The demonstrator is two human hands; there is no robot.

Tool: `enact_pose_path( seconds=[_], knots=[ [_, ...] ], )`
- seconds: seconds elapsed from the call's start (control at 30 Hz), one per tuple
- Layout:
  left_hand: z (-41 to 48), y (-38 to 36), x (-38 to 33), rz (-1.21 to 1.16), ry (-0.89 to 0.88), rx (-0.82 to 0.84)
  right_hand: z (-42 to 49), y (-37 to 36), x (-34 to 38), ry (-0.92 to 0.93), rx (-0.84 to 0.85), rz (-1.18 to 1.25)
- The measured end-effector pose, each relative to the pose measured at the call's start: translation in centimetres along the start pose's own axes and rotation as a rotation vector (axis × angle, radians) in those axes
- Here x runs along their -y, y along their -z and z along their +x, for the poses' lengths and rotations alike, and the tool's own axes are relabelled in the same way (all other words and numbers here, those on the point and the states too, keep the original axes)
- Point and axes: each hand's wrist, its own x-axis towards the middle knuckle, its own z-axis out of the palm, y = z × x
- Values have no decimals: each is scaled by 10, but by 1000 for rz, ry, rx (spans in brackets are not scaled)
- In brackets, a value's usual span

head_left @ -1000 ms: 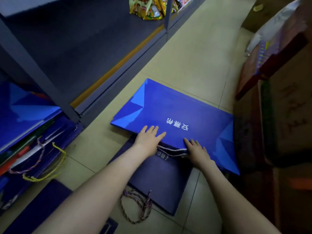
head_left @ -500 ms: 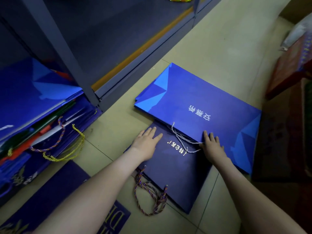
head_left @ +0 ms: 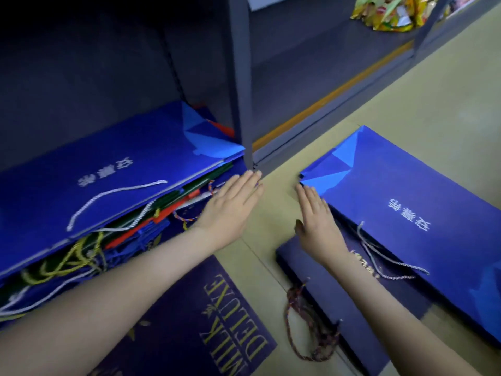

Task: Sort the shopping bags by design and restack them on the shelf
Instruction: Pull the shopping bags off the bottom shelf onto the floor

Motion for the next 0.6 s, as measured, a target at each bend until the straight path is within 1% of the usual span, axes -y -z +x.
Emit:
enact_pose_path(
  seconds=[0.03,0.07,0.1,0.13,0.17,0.23,0.27,0.3,0.33,0.37,0.43,0.47,0.6],
  knots=[
    [-14,10,17,69,35,-73,13,-1,29,111,-57,22],
    [-30,19,34,136,87,-112,26,-3,58,202,-96,47],
    [-46,27,50,193,169,-109,38,-4,87,273,-128,63],
    [-64,33,68,238,281,-55,50,-7,117,335,-141,79],
    [-78,34,84,244,395,40,59,-7,139,371,-134,82],
    [-108,30,115,162,647,290,73,-14,178,425,-73,64],
    [-122,25,126,101,738,407,78,-19,192,433,-24,32],
    [-132,21,132,33,783,507,81,-25,201,425,21,-11],
    [-141,17,134,6,784,561,85,-29,206,409,60,-54],
    [-147,16,133,37,755,564,88,-32,209,389,92,-98],
    [-150,21,127,185,648,468,91,-31,211,376,145,-189],
    [-149,29,123,242,594,443,90,-28,212,397,165,-232],
    [-163,62,105,359,464,520,78,-9,229,536,172,-274]
  ],
)
